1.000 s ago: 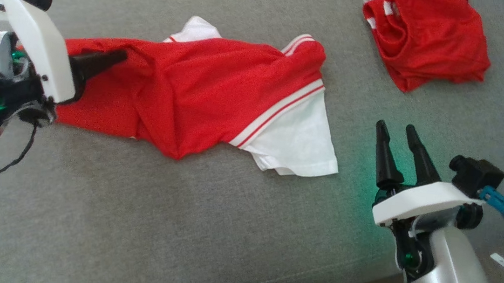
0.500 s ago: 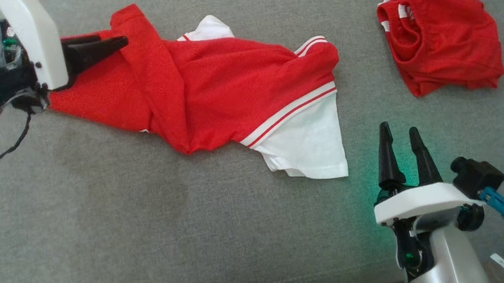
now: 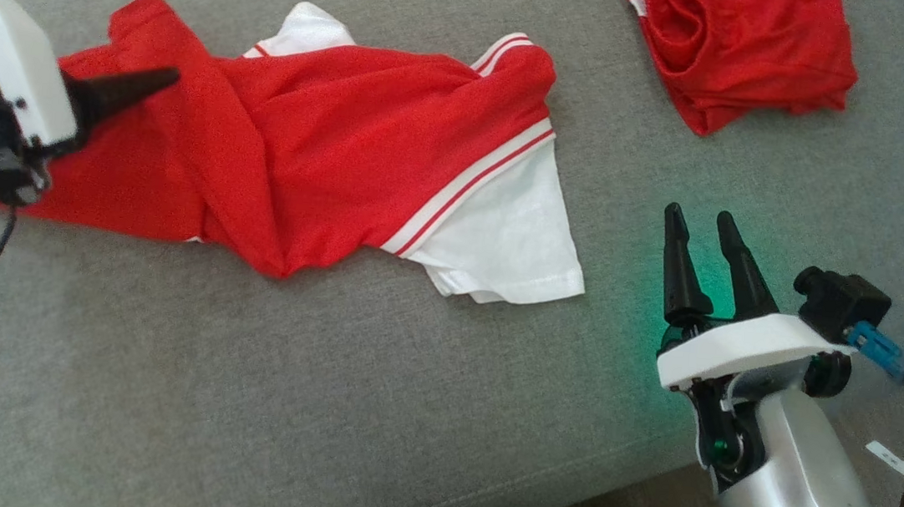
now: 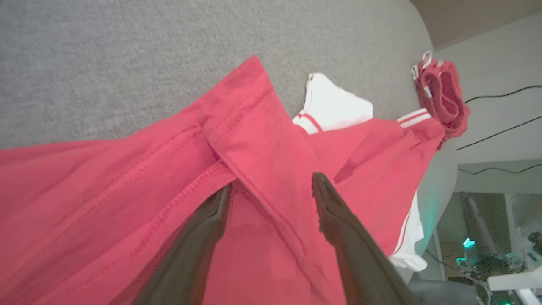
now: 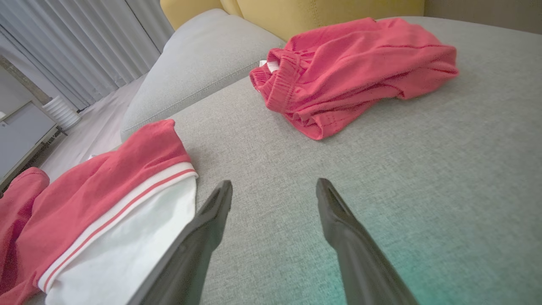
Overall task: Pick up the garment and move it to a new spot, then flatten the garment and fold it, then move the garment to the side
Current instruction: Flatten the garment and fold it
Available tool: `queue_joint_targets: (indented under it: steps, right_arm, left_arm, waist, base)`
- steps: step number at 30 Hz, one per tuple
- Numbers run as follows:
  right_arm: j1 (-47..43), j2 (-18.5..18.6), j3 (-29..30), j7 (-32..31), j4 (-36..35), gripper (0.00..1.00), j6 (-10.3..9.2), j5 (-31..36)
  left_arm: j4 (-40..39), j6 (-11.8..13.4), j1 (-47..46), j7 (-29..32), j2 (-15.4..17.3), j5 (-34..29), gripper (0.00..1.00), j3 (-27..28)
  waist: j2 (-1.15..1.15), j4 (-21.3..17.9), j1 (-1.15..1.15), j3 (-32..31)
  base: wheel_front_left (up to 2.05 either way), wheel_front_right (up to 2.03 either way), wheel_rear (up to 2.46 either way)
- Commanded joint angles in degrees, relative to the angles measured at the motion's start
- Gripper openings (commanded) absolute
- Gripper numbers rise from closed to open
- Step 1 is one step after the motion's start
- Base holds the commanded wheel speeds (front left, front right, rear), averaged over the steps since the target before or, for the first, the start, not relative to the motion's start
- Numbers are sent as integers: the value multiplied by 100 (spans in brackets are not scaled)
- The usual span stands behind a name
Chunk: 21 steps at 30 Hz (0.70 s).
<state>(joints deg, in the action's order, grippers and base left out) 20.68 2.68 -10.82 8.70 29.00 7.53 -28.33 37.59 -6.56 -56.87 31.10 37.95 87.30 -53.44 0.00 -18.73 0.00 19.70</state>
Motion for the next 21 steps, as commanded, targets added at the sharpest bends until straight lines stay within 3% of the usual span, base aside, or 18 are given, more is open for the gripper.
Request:
queue_joint_targets:
  steps: [1,5,6,7,9,10,21]
  right_arm:
    - [183,20,-135,111,-113,100,-4,-45]
    - [214,20,-147,153,-55,100,-4,-58]
    - [223,20,-150,165,-40,100,-4,-58]
    - [231,20,-151,173,-25,100,-4,-56]
    - [247,20,-140,185,2,100,-4,-43]
    - [255,20,-133,188,16,100,-4,-34]
    - [201,20,25,103,116,100,-4,203]
  left_arm:
    - [-19,-24,-419,-55,237,66,100,348]
    - [67,-46,-473,-110,213,30,100,358]
    - [81,-53,-492,-127,190,54,96,384]
    - [85,-60,-512,-145,167,72,83,406]
    - [80,-71,-549,-186,128,73,13,427]
    - [71,-75,-558,-176,105,84,0,429]
    - [-506,-91,-369,-185,-19,-67,0,186]
  waist:
    - [0,-35,0,23]
    - [0,-43,0,42]
    - [0,-38,0,45]
    - [0,-28,0,46]
    - [0,1,0,46]
    - [0,19,0,41]
    - [0,588,0,-477]
  base:
    - [0,0,0]
    - [0,0,0]
    - [0,0,0]
    - [0,0,0]
    - [0,0,0]
    - [0,0,0]
    - [0,0,0]
